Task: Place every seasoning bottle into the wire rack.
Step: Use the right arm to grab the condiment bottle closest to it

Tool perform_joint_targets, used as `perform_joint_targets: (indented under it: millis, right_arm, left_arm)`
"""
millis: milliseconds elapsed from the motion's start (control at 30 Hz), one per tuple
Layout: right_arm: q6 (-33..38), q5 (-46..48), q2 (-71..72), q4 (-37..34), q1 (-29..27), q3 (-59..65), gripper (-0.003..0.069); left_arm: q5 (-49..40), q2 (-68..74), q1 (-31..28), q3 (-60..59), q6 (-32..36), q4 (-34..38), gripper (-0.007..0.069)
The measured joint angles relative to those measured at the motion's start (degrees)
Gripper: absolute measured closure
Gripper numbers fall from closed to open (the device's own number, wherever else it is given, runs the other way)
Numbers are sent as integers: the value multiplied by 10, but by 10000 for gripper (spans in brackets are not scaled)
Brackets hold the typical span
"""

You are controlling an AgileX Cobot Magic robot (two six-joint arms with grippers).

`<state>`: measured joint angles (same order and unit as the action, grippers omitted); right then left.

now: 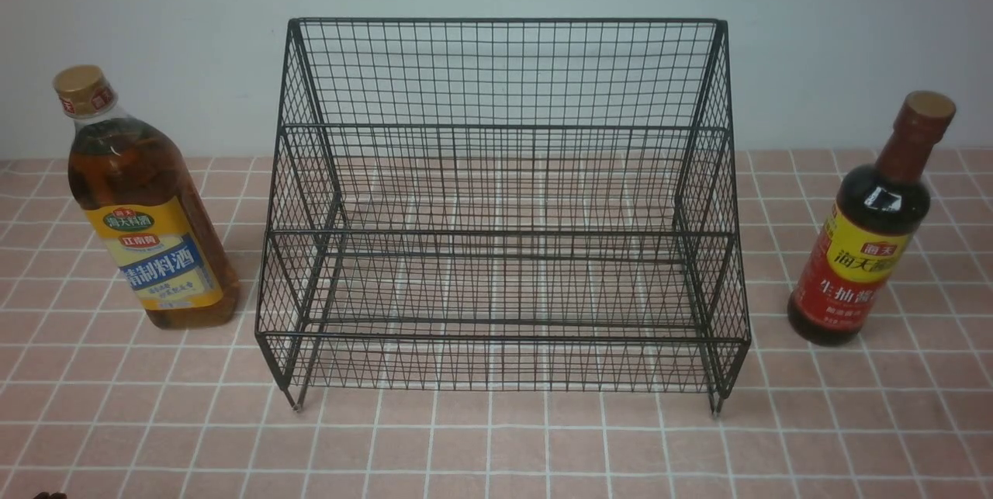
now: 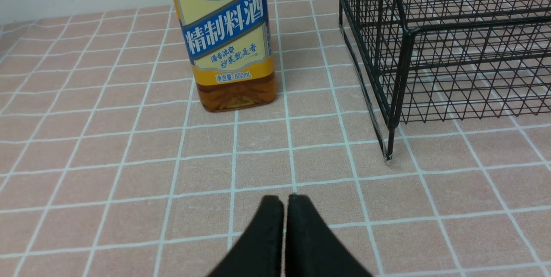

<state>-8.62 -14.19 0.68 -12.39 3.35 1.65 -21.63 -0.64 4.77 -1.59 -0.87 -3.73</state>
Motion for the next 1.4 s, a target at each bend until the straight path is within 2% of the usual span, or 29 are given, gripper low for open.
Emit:
perform_joint_targets:
  millis: [333, 567, 700, 767, 900, 933, 967, 1000, 1033, 1167, 1400]
  right_arm:
    - [-36, -66, -42, 13, 0, -7, 671]
    - [-38, -84, -274, 78, 0, -135, 662]
    - [-38, -111, -396, 110, 0, -193, 624]
    - [-38, -148, -472, 136, 0, -224, 570]
    - [-38, -185, -559, 140, 0, -259, 449]
    - [-38, -186, -563, 140, 0, -263, 442]
    - [-30, -191, -597, 140, 0, -276, 384]
    - [-27, -191, -602, 140, 0, -280, 377]
    - [-17, -193, -636, 140, 0, -295, 324]
    - [9, -193, -713, 133, 0, -331, 225]
    - [32, -225, -803, 103, 0, -364, 181]
  left_arm:
    - [0, 0, 0, 0, 0, 0, 631]
    - [0, 0, 0, 0, 0, 0, 631]
    - [0, 0, 0, 0, 0, 0, 631]
    - [0, 0, 0, 0, 0, 0, 631]
    - [0, 0, 0, 0, 0, 0, 631]
    - [0, 0, 0, 0, 0, 0, 631]
    - [0, 0, 0, 0, 0, 0, 631]
    - [0, 0, 0, 0, 0, 0, 631]
    - [0, 0, 0, 0, 0, 0, 631]
    - [0, 0, 0, 0, 0, 0, 631]
    - [0, 0, 0, 0, 0, 0, 631]
